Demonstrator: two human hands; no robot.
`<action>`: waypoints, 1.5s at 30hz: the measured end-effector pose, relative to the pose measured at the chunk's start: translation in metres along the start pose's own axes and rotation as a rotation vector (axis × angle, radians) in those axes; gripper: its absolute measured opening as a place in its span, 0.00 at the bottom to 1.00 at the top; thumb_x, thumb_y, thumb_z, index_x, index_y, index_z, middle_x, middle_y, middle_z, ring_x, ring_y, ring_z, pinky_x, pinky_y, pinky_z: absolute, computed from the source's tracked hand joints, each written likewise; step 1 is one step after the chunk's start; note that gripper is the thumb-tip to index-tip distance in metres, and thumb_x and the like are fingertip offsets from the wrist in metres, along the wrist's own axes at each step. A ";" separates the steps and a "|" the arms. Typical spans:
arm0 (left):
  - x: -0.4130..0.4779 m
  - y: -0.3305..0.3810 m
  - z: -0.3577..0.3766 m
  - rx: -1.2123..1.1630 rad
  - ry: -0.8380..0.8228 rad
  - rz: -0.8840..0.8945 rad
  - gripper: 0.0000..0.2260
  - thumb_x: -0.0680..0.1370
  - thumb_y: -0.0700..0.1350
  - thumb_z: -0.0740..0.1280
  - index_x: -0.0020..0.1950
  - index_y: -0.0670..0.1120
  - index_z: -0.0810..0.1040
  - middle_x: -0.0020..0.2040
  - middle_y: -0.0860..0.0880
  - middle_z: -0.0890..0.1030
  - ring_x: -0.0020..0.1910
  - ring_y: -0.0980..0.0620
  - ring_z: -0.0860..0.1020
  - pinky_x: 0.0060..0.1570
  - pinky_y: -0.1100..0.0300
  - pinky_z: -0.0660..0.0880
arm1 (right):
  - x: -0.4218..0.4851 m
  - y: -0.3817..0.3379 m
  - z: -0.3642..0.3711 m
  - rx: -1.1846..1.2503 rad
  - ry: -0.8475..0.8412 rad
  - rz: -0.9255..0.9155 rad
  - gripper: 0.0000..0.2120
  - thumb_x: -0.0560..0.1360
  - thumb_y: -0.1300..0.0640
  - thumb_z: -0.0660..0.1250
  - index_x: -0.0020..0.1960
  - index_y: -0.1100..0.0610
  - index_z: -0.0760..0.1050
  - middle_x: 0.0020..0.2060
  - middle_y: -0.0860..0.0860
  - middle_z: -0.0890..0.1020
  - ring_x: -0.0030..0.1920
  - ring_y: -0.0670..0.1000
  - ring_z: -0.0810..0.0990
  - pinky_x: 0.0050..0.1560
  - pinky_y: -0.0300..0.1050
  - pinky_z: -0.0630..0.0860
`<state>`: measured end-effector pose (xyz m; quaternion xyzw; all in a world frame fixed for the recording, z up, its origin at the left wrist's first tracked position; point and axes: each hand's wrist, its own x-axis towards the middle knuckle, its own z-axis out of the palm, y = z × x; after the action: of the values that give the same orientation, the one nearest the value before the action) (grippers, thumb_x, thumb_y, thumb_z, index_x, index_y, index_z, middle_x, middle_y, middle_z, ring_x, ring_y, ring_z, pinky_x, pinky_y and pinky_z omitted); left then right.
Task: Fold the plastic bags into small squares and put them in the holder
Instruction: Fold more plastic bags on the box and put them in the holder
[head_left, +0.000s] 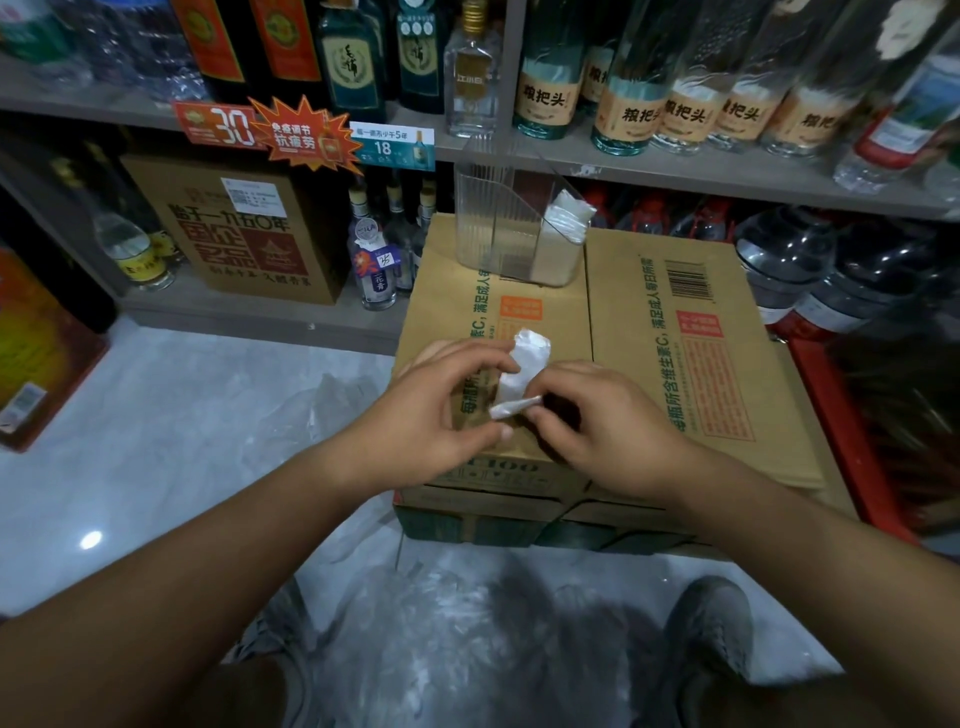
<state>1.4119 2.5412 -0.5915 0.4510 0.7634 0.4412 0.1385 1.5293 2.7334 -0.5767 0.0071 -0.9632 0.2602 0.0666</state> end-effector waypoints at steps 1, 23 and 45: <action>0.002 -0.001 -0.001 -0.008 -0.031 -0.021 0.24 0.70 0.57 0.74 0.65 0.60 0.76 0.67 0.58 0.75 0.71 0.54 0.71 0.72 0.46 0.69 | -0.001 -0.002 -0.002 0.016 -0.008 0.008 0.06 0.78 0.49 0.64 0.50 0.49 0.78 0.44 0.45 0.80 0.47 0.48 0.78 0.49 0.52 0.76; 0.008 0.001 0.012 -0.034 0.076 -0.224 0.11 0.76 0.46 0.74 0.55 0.54 0.76 0.46 0.60 0.82 0.48 0.53 0.81 0.52 0.54 0.77 | 0.047 0.011 0.006 0.192 0.199 0.311 0.03 0.75 0.58 0.73 0.48 0.54 0.81 0.40 0.43 0.81 0.37 0.40 0.76 0.42 0.41 0.75; -0.025 0.001 0.011 0.428 -0.019 0.057 0.13 0.74 0.54 0.71 0.58 0.55 0.83 0.48 0.57 0.77 0.53 0.54 0.75 0.55 0.53 0.68 | 0.004 -0.014 -0.001 0.252 0.076 0.174 0.03 0.75 0.55 0.72 0.47 0.49 0.80 0.48 0.45 0.78 0.46 0.44 0.78 0.48 0.39 0.78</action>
<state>1.4330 2.5276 -0.6013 0.4958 0.8252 0.2685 0.0344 1.5261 2.7219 -0.5689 -0.0779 -0.9166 0.3841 0.0787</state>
